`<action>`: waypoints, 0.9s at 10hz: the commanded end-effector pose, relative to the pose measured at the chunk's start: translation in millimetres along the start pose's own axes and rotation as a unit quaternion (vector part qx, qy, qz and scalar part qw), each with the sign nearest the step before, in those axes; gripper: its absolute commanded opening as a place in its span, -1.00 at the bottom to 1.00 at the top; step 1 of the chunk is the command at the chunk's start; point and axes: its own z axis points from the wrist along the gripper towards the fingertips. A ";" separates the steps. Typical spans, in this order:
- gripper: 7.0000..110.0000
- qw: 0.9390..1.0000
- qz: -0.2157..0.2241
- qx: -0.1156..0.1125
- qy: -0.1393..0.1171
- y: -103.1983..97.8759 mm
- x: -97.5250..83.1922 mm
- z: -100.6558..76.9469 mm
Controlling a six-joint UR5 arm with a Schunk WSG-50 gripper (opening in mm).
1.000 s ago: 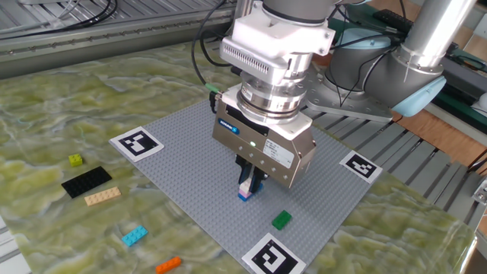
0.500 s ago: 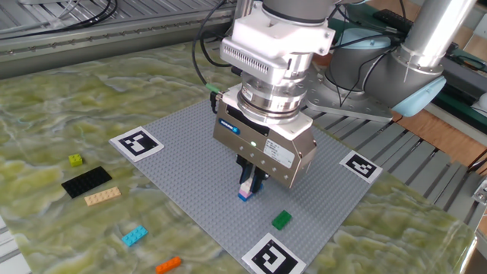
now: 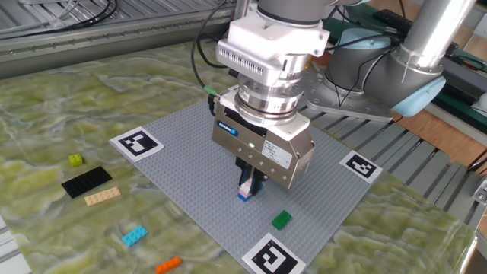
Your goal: Stack small Lego blocks randomly, one at a time
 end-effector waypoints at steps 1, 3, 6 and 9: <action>-1.00 1.000 0.001 -0.004 0.001 0.1 -1.3 -0.4; -1.00 1.000 -0.015 -0.009 0.015 -1.0 5.2 -5.0; -0.71 0.999 -0.028 -0.013 0.024 7.4 4.6 -4.8; 0.15 0.998 -0.054 -0.030 0.027 10.6 7.4 -3.6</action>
